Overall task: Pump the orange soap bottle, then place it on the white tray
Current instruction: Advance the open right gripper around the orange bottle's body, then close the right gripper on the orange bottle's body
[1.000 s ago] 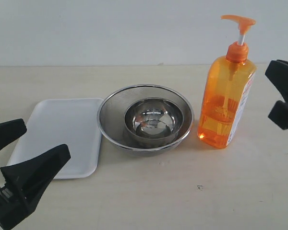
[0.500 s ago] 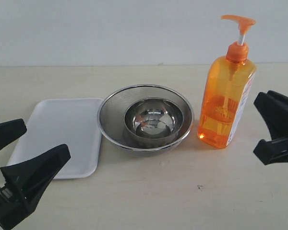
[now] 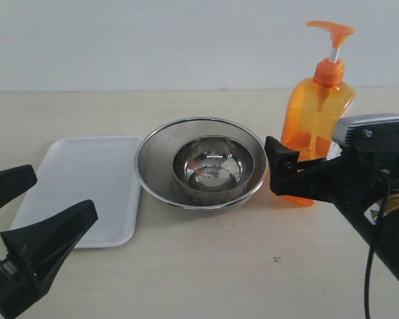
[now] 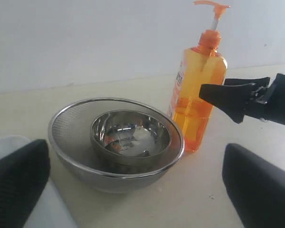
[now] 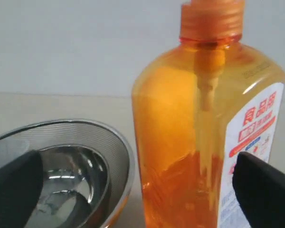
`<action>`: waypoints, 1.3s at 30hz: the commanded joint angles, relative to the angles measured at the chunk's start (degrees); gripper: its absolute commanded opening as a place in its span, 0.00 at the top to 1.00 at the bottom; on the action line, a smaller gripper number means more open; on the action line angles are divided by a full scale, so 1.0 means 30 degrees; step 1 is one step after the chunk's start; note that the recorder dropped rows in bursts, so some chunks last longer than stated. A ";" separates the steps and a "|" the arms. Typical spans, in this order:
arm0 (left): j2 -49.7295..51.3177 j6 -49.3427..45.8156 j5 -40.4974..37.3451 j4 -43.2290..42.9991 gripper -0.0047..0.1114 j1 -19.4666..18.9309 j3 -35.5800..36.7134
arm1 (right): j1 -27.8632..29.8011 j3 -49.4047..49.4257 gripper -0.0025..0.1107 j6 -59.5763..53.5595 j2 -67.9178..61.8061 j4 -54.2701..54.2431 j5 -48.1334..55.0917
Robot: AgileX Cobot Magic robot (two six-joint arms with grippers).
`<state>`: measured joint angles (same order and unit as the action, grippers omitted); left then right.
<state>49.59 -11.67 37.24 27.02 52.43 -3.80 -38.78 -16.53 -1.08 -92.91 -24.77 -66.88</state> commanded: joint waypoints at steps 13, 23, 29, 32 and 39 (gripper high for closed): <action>-0.0138 0.0044 0.0011 0.0025 0.18 0.0076 0.0058 | -0.0013 -0.3885 0.06 -0.2139 -0.0544 -0.4992 0.2554; -0.0138 0.0044 0.0011 0.0025 0.18 0.0076 0.0058 | -0.0013 -0.3885 0.06 -0.3205 -0.0926 -0.6436 0.2861; -0.0138 0.0044 0.0011 0.0025 0.18 0.0076 0.0058 | -0.0013 -0.3885 0.06 -0.2290 -0.2480 -0.6026 0.1335; -0.0138 0.0044 0.0011 0.0025 0.18 0.0076 0.0058 | -0.0013 -0.3885 0.06 -0.2103 -0.3102 -0.5923 0.0357; -0.0138 0.0044 0.0011 0.0025 0.18 0.0076 0.0058 | -0.0013 -0.4498 0.06 -0.2222 -0.4170 -0.5892 -0.0756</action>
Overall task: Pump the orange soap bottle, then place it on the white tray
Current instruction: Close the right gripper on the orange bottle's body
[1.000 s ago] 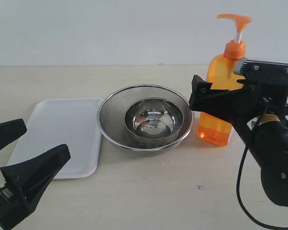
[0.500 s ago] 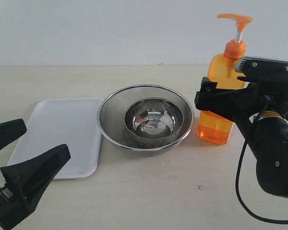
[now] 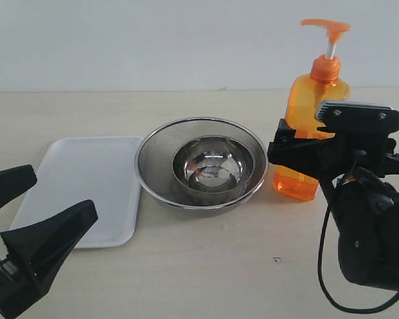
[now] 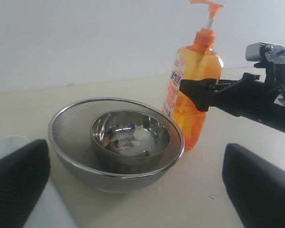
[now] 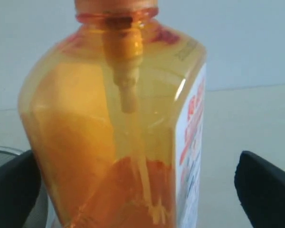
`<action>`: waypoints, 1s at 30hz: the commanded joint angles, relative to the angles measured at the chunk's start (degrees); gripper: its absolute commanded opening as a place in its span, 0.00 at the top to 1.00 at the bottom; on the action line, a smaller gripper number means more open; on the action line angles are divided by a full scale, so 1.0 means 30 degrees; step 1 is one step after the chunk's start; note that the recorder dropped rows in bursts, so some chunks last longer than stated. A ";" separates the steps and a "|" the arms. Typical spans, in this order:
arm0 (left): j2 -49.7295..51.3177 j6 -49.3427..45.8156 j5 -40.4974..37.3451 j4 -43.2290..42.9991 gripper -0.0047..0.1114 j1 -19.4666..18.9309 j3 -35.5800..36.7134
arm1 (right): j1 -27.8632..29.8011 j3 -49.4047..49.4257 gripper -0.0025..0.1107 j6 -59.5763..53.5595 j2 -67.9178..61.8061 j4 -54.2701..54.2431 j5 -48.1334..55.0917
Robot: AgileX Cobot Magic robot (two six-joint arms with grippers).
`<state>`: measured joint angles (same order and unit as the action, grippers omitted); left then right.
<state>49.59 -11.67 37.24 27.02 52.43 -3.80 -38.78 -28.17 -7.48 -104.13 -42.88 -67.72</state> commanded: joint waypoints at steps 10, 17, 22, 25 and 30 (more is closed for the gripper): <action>-0.0138 0.0044 0.0011 0.0025 0.18 0.0076 0.0058 | -0.0013 -0.2776 0.06 -0.1320 -0.1516 -0.0899 -0.0454; -0.0138 0.0044 0.0011 0.0025 0.18 0.0076 0.0058 | 0.0559 -0.2889 0.06 -0.1603 -0.1516 -0.1736 -0.0313; -0.0138 0.0044 0.0011 0.0025 0.18 0.0076 0.0058 | 0.1250 -0.2889 0.06 -0.1603 -0.1516 -0.1698 -0.0072; -0.0138 0.0044 0.0011 0.0025 0.18 0.0076 0.0058 | 0.1289 -0.2889 0.06 -0.1477 -0.1516 -0.1367 -0.0039; -0.0138 0.0044 0.0011 0.0025 0.18 0.0076 0.0058 | 0.1289 -0.2889 0.06 -0.1710 -0.1516 -0.0977 -0.0210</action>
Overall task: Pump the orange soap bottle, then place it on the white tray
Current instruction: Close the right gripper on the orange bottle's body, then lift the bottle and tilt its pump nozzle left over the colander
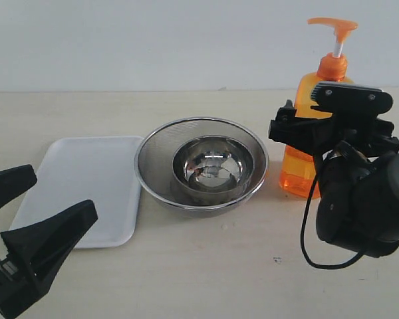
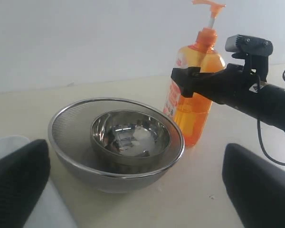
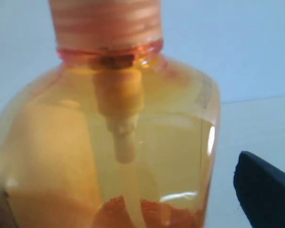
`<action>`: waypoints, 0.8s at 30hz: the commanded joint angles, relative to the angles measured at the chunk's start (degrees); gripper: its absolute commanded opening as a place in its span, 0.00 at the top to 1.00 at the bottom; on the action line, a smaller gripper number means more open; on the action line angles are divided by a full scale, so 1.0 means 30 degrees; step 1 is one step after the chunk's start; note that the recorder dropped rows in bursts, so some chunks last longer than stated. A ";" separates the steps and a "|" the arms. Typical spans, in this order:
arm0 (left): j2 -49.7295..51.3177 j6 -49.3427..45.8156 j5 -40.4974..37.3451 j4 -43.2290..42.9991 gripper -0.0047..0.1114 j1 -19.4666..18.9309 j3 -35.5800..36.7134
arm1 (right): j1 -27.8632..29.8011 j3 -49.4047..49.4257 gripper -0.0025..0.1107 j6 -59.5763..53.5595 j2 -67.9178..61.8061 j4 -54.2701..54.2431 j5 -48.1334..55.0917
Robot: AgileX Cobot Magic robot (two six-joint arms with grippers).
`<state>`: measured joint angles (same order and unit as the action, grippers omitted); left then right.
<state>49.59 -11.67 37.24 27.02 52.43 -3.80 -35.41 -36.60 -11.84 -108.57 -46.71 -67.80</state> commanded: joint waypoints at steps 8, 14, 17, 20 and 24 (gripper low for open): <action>-0.0138 0.0044 0.0011 0.0025 0.18 0.0076 0.0058 | 0.0165 -0.0079 0.29 -0.0218 -0.0037 0.0914 -0.0029; -0.0138 0.0044 0.0011 0.0025 0.18 0.0076 0.0058 | 0.0165 -0.0079 0.79 -0.0218 -0.0037 0.0914 0.0086; -0.0138 0.0044 0.0011 0.0025 0.18 0.0076 0.0058 | 0.0165 -0.0079 0.98 -0.0907 -0.0037 0.0914 0.0151; -0.0138 0.0044 0.0011 0.0025 0.18 0.0076 0.0058 | 0.0165 -0.0079 0.98 -0.2439 -0.0037 0.1254 0.0116; -0.0138 0.0044 0.0011 0.0025 0.18 0.0076 0.0058 | 0.0165 -0.0046 0.98 -0.5178 0.0005 0.2005 0.0188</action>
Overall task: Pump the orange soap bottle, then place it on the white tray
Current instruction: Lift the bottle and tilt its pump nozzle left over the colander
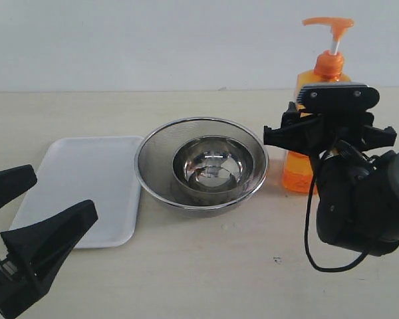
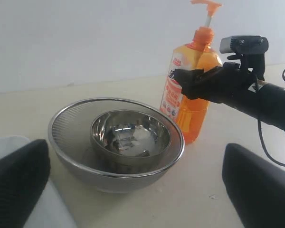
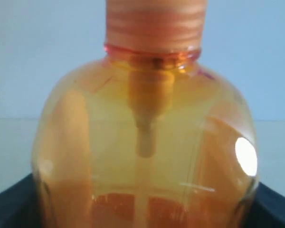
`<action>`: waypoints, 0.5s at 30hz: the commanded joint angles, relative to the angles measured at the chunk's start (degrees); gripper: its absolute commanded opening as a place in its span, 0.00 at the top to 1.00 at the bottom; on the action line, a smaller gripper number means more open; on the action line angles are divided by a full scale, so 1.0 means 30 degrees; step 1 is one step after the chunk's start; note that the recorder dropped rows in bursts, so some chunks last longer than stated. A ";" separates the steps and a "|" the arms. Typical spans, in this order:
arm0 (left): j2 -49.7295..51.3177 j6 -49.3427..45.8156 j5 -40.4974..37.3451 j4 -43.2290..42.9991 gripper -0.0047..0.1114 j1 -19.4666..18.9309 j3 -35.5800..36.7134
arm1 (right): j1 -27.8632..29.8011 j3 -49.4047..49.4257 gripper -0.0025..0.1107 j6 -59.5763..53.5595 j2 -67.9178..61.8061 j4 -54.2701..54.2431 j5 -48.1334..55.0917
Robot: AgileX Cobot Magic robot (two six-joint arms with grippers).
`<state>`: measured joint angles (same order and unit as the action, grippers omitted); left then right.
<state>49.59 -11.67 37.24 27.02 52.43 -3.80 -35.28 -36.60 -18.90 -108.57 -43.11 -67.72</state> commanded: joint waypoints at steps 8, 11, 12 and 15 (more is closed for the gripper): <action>-0.0138 0.0044 0.0011 0.0025 0.18 0.0076 0.0058 | 0.0124 -0.0046 0.98 -0.5034 0.0040 0.0844 0.1439; -0.0138 0.0044 0.0011 0.0025 0.18 0.0076 0.0058 | -0.0047 -0.0046 0.98 -0.5408 0.0471 0.0804 0.1787; -0.0138 0.0044 0.0011 0.0025 0.18 0.0076 0.0058 | -0.0179 -0.0046 0.98 -0.5702 0.0670 0.0674 0.1861; -0.0138 0.0044 0.0011 0.0025 0.18 0.0076 0.0058 | -0.0794 -0.0046 0.98 -0.7265 0.1703 0.0127 0.2144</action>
<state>49.59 -11.67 37.24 27.02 52.43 -3.80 -36.21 -37.08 -35.81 -106.31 -40.89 -62.69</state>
